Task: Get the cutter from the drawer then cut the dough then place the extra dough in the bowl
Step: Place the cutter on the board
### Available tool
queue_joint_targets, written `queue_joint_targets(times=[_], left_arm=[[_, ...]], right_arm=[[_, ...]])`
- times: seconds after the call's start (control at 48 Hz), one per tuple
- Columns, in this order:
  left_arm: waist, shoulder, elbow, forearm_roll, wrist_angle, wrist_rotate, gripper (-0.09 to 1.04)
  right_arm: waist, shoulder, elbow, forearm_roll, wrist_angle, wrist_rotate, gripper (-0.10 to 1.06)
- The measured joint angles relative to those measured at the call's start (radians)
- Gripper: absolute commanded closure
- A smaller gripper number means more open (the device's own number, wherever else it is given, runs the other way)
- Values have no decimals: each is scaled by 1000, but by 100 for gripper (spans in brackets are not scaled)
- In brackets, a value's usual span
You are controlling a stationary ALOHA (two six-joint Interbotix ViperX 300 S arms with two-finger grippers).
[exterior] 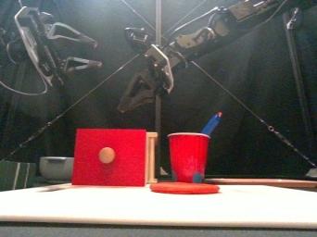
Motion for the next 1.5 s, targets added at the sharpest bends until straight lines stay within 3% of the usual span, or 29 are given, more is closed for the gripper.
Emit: queue_joint_targets(times=[0.188,0.688,0.938,1.188,1.5], left_arm=[[-2,0,0,18,-2,18,10],[11,-2,17,-3,-2,18,10],[12,-2,21,-20,-2,18,10],[12,-2,35,-20,-2,17,10],[11,-3,35,-21,-2,17,10]], right_arm=[[0,46,-32,0,12,0,17],[-3,137,-61,-2,41,3,16],[-5,175,-94,-5,78,2,19],[-5,190,-118,-38,109,-2,46],[8,121,-120,-61,132,-2,47]])
